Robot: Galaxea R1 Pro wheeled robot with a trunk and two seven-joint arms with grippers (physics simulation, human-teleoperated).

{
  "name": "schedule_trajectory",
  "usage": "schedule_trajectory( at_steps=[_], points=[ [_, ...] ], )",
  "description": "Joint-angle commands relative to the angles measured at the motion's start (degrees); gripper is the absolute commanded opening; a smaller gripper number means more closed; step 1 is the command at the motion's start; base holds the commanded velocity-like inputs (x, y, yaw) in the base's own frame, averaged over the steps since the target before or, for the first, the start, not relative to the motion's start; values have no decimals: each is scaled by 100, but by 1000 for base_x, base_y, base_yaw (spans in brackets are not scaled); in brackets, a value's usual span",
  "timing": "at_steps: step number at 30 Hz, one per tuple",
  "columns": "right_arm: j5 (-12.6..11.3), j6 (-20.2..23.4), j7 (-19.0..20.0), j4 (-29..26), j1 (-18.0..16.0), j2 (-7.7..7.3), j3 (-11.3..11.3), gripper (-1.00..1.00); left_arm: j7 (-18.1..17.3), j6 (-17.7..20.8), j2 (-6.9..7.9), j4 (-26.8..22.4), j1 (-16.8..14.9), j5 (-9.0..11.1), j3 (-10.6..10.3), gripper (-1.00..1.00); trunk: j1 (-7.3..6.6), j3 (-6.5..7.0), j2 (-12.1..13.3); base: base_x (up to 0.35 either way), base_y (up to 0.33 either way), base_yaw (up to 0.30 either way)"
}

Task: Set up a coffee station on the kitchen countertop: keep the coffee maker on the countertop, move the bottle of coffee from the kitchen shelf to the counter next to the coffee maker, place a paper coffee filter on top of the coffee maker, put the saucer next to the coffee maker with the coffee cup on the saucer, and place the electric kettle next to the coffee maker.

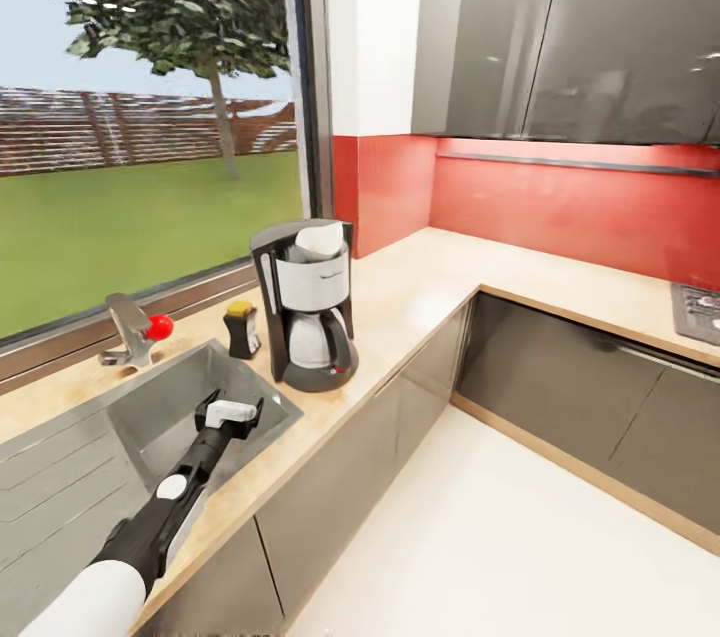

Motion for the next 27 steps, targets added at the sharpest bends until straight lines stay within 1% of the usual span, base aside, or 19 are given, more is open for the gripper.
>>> schedule_trajectory(
  at_steps=[1,9,27],
  points=[
    [54,-18,-5,5,-6,3,-33,100,5,-19,3,1,-3,-27,-4,100,1,-12,-13,-270,-168,-258],
    [54,-18,-12,3,-6,-5,-35,100,6,-2,3,1,-2,-26,-5,100,1,-12,-13,-271,-174,-265],
    [54,-18,-13,3,-6,-18,-35,100,6,5,3,27,-1,-14,-5,100,1,-12,-13,-235,-199,-267]
  ],
)
